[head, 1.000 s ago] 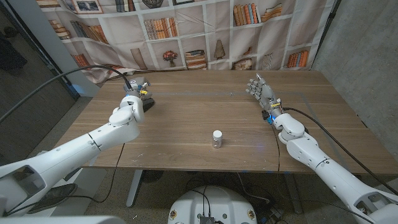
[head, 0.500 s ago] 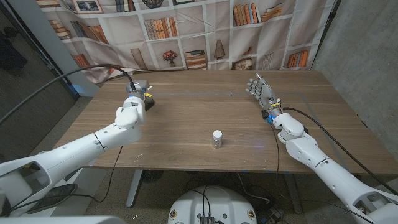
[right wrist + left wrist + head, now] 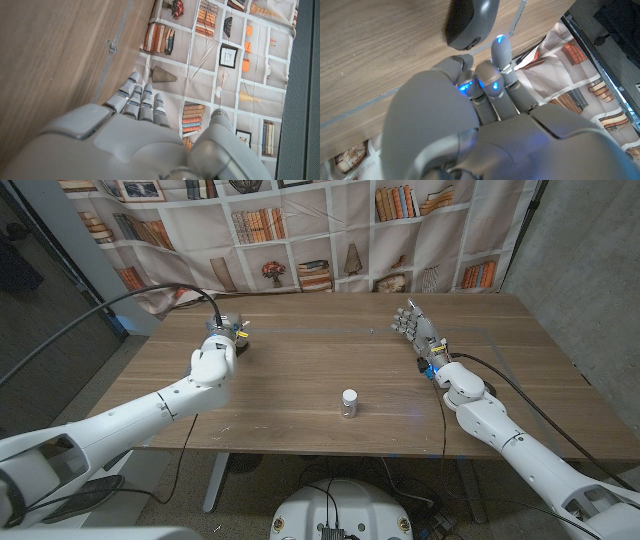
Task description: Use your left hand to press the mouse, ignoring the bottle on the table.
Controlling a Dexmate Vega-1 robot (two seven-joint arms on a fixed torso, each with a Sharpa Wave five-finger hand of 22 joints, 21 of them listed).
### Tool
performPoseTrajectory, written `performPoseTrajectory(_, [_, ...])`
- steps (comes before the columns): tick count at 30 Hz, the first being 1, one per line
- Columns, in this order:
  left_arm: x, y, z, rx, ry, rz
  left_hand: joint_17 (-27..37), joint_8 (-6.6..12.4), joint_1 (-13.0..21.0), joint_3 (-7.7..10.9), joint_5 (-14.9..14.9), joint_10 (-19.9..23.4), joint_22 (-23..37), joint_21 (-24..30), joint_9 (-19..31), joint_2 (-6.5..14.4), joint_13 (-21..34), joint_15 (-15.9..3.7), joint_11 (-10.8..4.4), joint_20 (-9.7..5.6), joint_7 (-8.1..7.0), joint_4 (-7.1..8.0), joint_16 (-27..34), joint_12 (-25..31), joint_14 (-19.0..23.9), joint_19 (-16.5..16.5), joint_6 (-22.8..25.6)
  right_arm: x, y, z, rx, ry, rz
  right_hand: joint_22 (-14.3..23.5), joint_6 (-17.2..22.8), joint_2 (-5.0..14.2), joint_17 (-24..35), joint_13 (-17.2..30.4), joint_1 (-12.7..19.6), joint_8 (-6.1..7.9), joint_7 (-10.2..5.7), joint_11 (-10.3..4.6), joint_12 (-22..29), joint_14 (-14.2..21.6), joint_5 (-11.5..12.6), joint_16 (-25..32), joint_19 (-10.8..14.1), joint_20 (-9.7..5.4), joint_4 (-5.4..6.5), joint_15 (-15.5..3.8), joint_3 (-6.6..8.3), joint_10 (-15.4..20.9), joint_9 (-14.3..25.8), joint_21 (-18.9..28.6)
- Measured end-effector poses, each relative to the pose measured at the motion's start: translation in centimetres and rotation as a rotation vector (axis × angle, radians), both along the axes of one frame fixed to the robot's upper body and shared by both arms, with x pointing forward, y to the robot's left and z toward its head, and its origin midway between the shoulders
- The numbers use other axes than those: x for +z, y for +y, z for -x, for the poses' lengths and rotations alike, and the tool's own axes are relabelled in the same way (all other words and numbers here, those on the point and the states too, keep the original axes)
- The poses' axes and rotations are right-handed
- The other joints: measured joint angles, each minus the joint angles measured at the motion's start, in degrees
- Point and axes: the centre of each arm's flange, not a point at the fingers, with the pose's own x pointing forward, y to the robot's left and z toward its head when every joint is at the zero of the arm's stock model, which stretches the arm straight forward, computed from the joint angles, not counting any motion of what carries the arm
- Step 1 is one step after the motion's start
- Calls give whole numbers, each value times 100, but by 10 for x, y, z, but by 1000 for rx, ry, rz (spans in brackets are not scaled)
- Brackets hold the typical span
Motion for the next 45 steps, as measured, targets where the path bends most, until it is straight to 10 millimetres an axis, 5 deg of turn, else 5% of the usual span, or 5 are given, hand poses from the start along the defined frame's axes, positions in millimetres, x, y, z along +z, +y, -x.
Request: performPoseTrajectory(45, [-23, 9, -24, 37, 70, 54, -17, -51, -309, 521, -110, 2, -443, 567, -23, 21, -12, 0, 3, 80, 34, -30, -100, -44, 0, -168, 232, -3, 7, -1, -17, 38, 28, 0, 30, 0, 30, -1, 0, 0, -31, 31, 0, 66, 1, 0, 72, -9, 1, 37, 0, 30, 0, -43])
